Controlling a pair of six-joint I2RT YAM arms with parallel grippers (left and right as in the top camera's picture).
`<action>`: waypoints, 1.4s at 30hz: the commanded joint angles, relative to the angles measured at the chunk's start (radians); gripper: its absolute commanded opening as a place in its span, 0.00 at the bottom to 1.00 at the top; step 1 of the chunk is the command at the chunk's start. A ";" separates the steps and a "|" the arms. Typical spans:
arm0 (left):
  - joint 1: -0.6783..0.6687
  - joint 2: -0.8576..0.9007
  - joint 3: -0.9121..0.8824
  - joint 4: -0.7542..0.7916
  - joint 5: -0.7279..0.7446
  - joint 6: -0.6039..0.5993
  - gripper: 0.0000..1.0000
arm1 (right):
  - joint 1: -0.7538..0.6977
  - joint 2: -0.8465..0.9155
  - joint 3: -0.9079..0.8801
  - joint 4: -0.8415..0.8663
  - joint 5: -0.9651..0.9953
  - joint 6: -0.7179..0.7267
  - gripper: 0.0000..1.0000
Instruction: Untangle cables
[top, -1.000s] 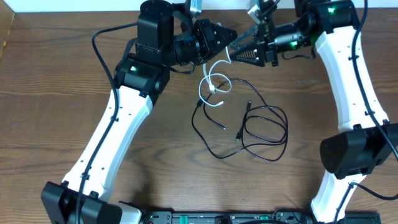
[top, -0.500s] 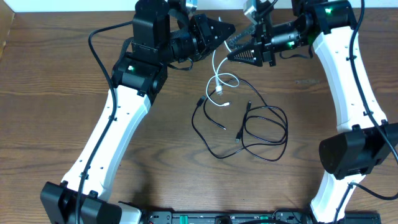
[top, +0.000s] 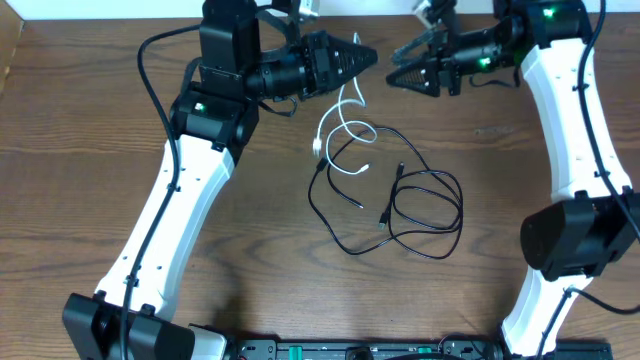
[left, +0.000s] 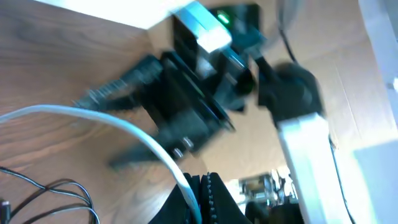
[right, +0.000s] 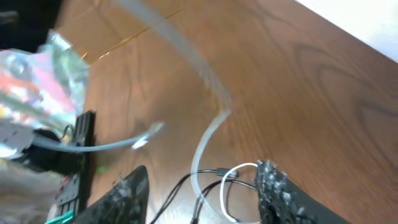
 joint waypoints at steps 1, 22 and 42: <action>0.003 -0.003 0.007 0.010 0.101 0.066 0.08 | 0.009 0.057 0.005 0.024 -0.034 0.066 0.54; 0.003 -0.003 0.007 0.027 0.124 0.062 0.08 | 0.145 0.241 0.005 0.322 -0.126 0.387 0.01; 0.003 -0.003 0.005 -0.109 0.079 0.204 0.57 | -0.358 -0.320 0.006 0.620 0.423 0.974 0.01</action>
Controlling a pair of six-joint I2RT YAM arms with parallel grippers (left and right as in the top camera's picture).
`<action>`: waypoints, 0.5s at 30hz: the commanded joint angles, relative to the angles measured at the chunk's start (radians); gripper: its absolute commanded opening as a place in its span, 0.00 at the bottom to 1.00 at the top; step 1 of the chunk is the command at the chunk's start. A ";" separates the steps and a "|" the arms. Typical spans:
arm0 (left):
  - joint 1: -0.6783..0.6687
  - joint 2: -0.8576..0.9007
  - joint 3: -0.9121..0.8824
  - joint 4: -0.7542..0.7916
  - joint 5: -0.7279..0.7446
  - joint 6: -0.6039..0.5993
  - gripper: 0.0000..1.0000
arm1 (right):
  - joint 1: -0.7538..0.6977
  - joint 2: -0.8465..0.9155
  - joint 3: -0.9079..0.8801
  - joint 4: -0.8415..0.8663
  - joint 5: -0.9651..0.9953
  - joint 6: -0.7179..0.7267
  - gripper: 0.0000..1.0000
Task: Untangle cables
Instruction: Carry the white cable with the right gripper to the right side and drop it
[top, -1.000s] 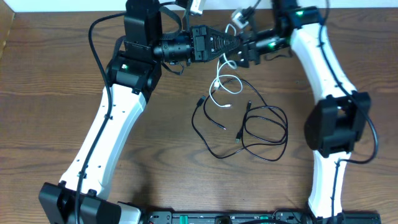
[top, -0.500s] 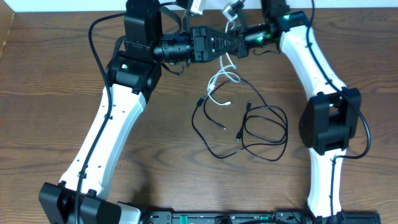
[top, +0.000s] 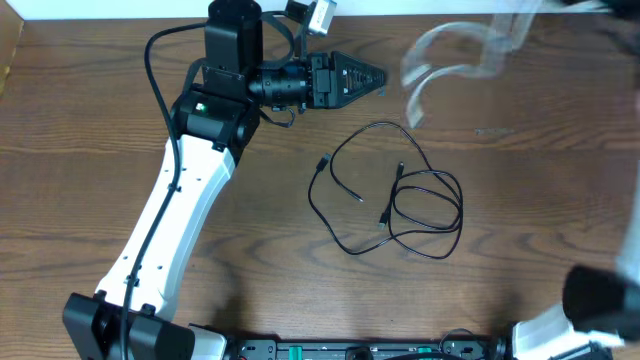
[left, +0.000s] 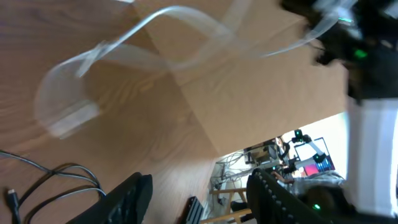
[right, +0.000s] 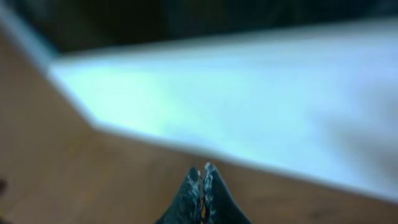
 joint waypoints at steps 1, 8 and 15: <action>0.004 -0.003 0.005 0.000 -0.011 0.028 0.57 | -0.091 -0.003 -0.003 0.013 0.039 0.108 0.01; 0.004 -0.003 0.005 0.000 -0.012 0.029 0.59 | -0.197 0.062 -0.003 0.000 0.042 0.082 0.01; 0.004 -0.002 0.005 0.000 -0.013 0.029 0.59 | -0.215 0.193 -0.003 0.077 0.308 0.103 0.01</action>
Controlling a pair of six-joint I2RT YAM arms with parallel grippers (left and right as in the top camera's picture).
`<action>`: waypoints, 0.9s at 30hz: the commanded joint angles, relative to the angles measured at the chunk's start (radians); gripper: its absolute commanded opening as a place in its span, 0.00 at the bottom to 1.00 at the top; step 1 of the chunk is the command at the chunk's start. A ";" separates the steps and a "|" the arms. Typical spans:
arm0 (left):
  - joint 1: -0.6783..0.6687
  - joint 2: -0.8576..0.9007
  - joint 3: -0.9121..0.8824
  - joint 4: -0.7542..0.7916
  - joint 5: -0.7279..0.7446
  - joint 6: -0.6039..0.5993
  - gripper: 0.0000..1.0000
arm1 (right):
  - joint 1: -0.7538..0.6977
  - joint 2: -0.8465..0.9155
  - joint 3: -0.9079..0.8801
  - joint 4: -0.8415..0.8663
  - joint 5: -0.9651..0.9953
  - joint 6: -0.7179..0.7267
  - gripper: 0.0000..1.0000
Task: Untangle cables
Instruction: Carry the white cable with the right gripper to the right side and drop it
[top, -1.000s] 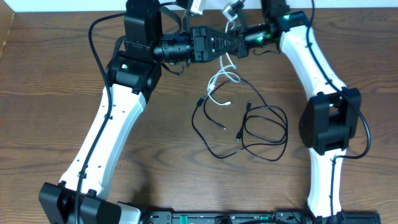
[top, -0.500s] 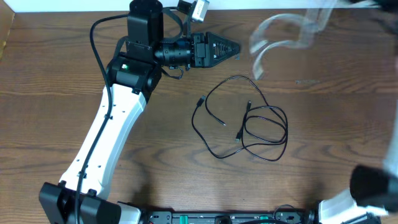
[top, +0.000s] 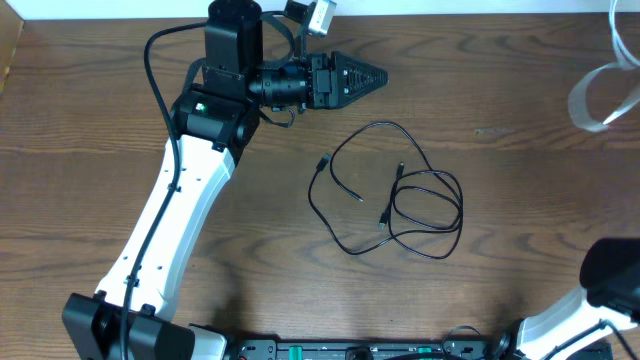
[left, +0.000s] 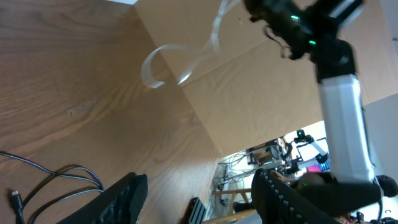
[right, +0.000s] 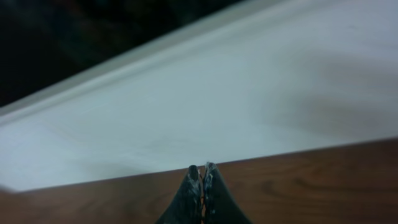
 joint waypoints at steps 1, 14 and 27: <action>0.004 -0.002 0.005 0.000 -0.006 0.025 0.59 | -0.011 0.060 -0.004 0.053 0.182 0.031 0.01; 0.001 -0.002 0.005 0.000 -0.004 0.055 0.59 | -0.039 0.215 -0.004 0.217 0.450 -0.080 0.01; 0.001 -0.002 0.005 0.001 -0.033 0.063 0.59 | -0.108 0.383 -0.004 0.221 0.510 -0.092 0.01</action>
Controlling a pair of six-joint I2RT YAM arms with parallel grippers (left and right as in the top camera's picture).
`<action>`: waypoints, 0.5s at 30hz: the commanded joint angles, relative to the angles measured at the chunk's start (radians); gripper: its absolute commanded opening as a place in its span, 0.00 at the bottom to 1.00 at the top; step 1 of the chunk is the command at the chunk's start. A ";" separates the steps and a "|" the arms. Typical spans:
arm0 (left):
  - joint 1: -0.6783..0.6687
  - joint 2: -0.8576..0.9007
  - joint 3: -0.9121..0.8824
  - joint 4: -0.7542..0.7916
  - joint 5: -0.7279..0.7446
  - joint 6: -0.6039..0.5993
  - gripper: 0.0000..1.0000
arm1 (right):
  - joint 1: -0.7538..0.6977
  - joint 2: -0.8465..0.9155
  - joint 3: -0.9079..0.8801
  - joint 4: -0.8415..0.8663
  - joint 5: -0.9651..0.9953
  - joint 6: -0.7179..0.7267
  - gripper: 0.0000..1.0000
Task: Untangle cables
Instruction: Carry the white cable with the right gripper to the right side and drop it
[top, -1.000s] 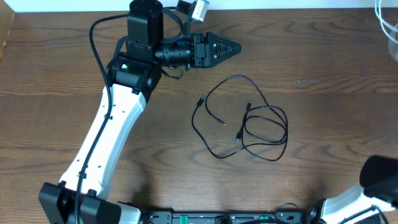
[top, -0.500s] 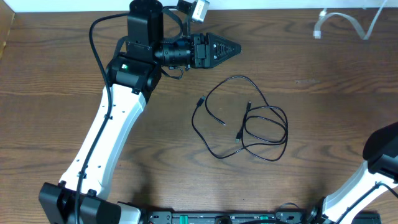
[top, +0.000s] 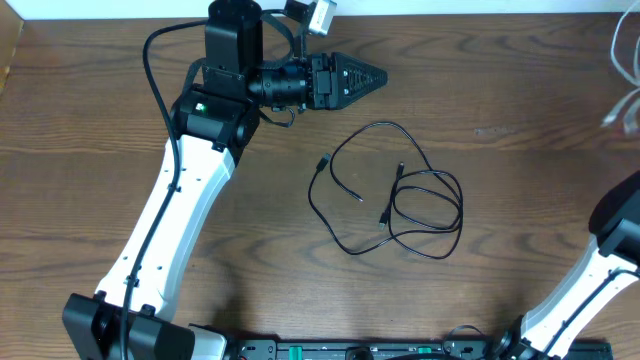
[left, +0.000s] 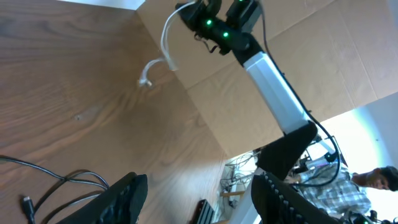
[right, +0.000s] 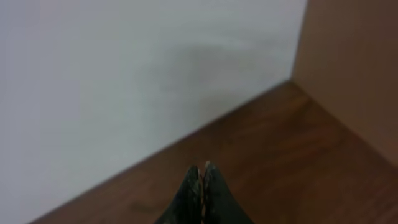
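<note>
Two black cables (top: 400, 200) lie looped together on the middle of the wooden table (top: 80, 150); a bit of them shows in the left wrist view (left: 50, 186). The white cable (top: 625, 80) hangs at the far right edge, well apart from them. In the left wrist view the white cable (left: 163, 43) dangles from my right gripper (left: 194, 9), which is raised above the table's far corner. My right gripper (right: 201, 169) is shut; the cable is hidden in its own view. My left gripper (top: 378, 76) stands open above the black cables' far side, holding nothing (left: 199, 190).
A cardboard wall (left: 261, 74) stands beyond the table's right end, a white wall (right: 124, 74) along its back. The right arm's lower link (top: 620, 225) shows at the right edge. A person and equipment are past the table's end (left: 373, 180).
The white cable has moved a little further right and now hangs tighter at the frame's edge. The right arm's link has come into the overhead view. My left arm has not moved.
First my left gripper was shut on the white cable, lifted from the tangle, with my right gripper open beside it. Then my left was open and the right shut, the cable swinging off to the right. It now hangs at the table's right end, free of the black cables.
</note>
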 joint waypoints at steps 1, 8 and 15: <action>0.002 -0.002 0.005 0.001 -0.033 0.022 0.59 | -0.030 0.035 -0.003 -0.022 0.019 -0.014 0.01; 0.002 0.000 0.005 0.001 -0.039 0.048 0.59 | -0.050 0.047 -0.003 -0.117 0.012 -0.011 0.45; 0.002 0.001 0.005 0.000 -0.039 0.055 0.59 | -0.068 0.047 -0.003 -0.337 0.006 -0.013 0.98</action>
